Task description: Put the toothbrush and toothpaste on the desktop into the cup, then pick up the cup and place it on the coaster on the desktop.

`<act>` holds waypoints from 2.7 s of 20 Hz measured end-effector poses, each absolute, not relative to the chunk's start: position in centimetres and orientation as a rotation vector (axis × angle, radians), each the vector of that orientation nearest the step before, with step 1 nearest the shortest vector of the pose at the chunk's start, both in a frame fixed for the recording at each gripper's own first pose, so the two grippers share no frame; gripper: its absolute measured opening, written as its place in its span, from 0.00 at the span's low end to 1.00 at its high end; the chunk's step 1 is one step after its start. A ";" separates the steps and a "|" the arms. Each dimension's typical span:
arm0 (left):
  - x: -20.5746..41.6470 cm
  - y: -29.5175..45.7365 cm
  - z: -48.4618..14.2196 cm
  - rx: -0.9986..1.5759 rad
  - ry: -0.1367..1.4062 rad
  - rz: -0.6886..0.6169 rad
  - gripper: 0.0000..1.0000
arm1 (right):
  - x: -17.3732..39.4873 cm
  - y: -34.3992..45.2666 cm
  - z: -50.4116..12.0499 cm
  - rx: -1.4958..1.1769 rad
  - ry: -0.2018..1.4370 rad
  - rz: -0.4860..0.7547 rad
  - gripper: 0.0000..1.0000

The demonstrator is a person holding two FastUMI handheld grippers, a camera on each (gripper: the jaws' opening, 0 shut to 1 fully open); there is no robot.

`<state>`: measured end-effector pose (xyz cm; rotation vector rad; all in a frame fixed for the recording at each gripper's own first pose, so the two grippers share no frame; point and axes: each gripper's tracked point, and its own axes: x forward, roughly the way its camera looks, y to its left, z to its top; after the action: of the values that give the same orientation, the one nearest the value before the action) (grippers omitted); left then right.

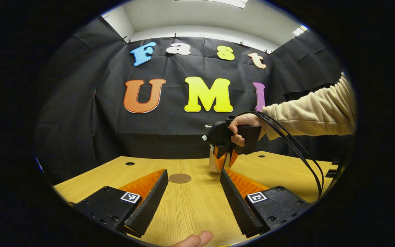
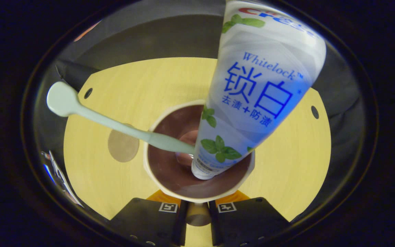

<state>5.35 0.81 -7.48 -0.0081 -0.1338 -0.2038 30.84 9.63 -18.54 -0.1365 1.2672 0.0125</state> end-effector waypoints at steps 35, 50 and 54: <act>4.0 5.2 -10.0 -0.031 -0.058 -0.107 0.97 | 30.1 26.7 -21.5 -0.228 1.271 0.196 0.58; 3.4 5.3 -10.3 0.002 -0.032 -0.015 1.00 | 21.1 17.3 -7.9 -0.036 0.935 0.258 0.96; 2.8 4.5 -9.1 0.035 -0.049 0.004 0.97 | 17.9 11.2 -5.4 0.011 0.834 0.241 0.96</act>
<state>2.84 4.53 -9.15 0.0347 -0.0488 0.0037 17.95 11.17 -5.37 0.0108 0.8345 0.2413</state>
